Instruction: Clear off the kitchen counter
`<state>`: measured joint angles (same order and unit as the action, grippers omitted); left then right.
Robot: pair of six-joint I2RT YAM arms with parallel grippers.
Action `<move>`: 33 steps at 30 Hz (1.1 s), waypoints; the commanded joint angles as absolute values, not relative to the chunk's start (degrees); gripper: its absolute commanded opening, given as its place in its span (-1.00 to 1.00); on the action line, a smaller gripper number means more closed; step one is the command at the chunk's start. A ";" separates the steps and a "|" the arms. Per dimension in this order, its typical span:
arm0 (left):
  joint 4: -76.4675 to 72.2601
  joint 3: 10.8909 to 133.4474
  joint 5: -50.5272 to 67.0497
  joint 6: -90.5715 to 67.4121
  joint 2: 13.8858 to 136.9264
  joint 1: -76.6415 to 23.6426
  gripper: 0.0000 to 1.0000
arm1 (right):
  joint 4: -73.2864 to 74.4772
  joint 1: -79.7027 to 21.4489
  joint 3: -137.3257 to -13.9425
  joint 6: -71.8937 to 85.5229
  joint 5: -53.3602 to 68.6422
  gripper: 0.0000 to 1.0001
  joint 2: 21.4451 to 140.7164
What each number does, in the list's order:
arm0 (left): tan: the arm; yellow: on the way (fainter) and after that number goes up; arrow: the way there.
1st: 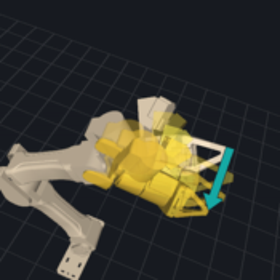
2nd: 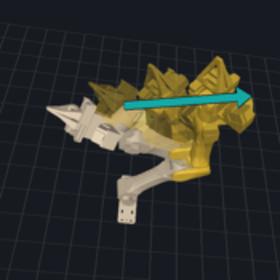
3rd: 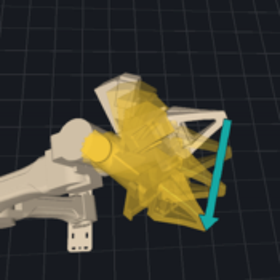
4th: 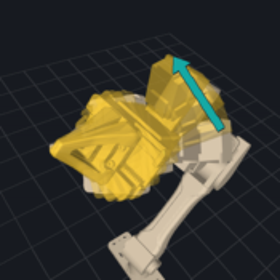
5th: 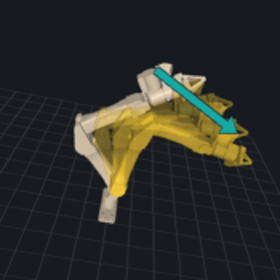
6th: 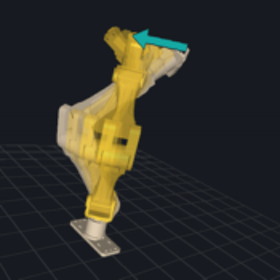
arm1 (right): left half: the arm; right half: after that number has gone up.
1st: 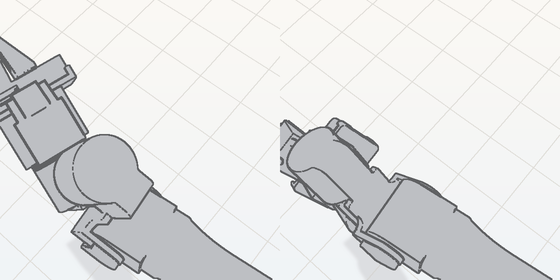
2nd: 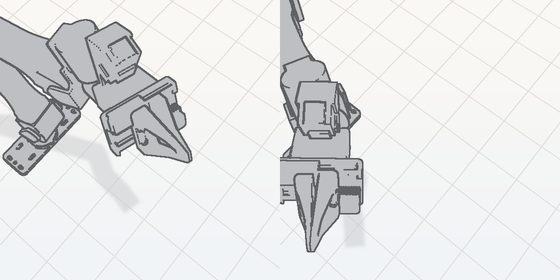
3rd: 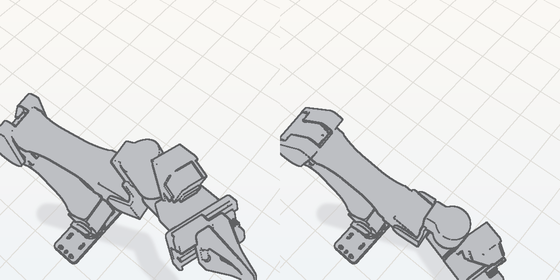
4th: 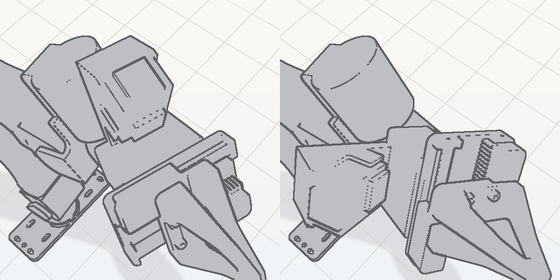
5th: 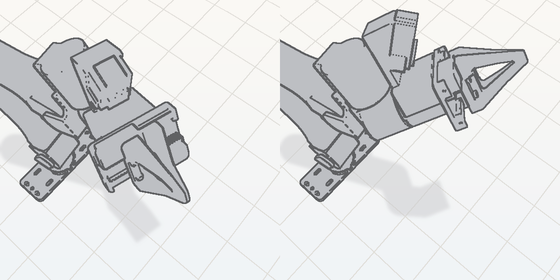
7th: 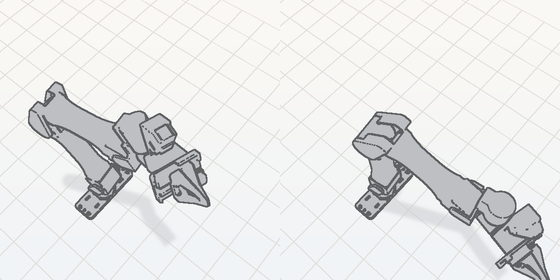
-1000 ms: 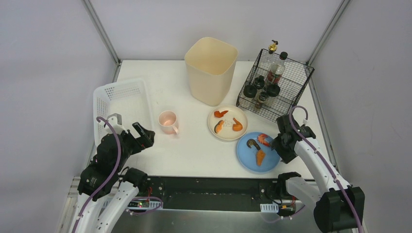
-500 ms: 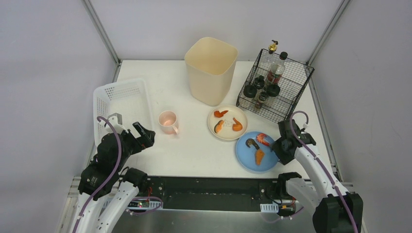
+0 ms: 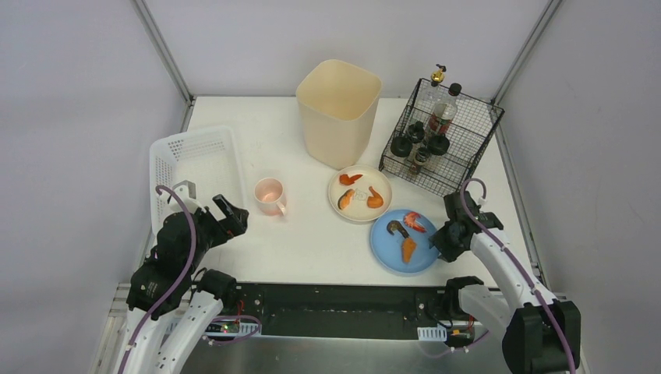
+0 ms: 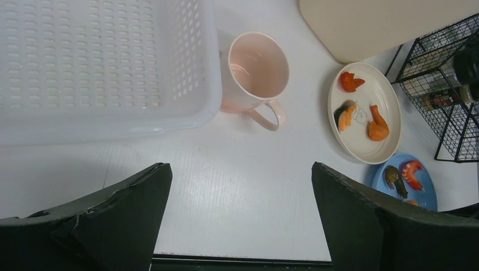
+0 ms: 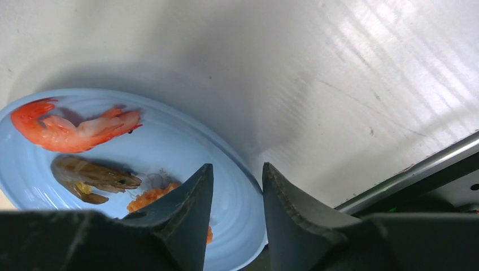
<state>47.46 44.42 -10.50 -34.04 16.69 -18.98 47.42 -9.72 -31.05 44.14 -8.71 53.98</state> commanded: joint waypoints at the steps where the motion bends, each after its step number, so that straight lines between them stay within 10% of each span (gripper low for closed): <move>1: 46.06 45.00 -9.34 -33.84 17.75 -18.06 0.99 | 45.11 -11.51 -30.40 43.14 -4.54 -0.24 55.07; 16: 46.10 44.98 -9.16 -33.75 18.66 -17.76 0.99 | 39.65 -21.08 -26.22 44.95 -2.13 -0.35 52.08; 26: 46.06 45.00 -9.21 -33.66 19.90 -17.75 0.99 | 38.96 -25.45 -25.29 47.85 -5.11 -1.00 50.09; 33: 46.09 44.99 -9.33 -33.63 20.46 -17.75 0.99 | 41.36 -25.80 -25.58 47.85 -6.19 -1.00 45.38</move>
<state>47.42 44.42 -10.39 -33.93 19.46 -18.63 37.89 -25.54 -25.65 46.54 -2.83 47.97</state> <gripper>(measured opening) 0.995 0.028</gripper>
